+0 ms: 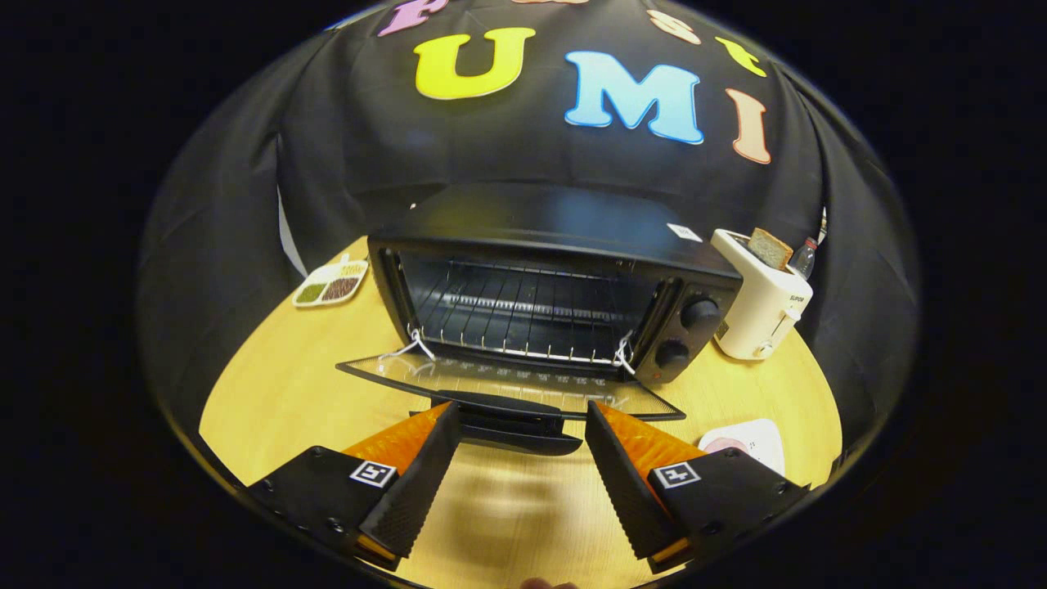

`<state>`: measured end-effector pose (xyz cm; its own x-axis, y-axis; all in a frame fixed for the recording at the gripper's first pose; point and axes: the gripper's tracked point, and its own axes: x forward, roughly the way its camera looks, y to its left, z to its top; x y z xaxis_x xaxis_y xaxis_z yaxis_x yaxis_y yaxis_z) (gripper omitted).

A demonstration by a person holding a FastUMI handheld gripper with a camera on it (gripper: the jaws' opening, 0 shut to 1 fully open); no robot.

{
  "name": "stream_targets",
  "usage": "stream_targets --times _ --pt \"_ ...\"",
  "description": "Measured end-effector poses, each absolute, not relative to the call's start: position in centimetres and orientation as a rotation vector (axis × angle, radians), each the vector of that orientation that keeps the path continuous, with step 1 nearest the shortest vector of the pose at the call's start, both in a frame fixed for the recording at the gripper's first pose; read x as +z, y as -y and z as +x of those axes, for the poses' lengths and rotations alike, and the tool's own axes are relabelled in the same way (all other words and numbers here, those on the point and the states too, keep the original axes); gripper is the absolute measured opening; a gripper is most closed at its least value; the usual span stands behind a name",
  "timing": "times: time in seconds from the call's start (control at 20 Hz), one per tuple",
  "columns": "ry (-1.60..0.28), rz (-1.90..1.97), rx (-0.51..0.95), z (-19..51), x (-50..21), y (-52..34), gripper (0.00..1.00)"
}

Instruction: Open the toaster oven, put the food inside, and close the toaster oven door.

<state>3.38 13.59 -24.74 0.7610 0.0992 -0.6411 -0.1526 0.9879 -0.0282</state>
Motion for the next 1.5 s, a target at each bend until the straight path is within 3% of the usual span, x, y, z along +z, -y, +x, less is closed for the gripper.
stream_targets --times 0.2,0.8,1.15,1.5 --pt "-0.916 -0.050 0.125 1.8 -29.4 -11.6 0.99" --pt "-0.874 -0.129 0.154 -1.0 -26.7 -5.1 0.98" --pt "-0.897 -0.101 0.056 -2.5 -24.0 4.1 0.98" --pt "-0.989 -0.062 0.004 -2.4 -26.2 12.2 0.98"
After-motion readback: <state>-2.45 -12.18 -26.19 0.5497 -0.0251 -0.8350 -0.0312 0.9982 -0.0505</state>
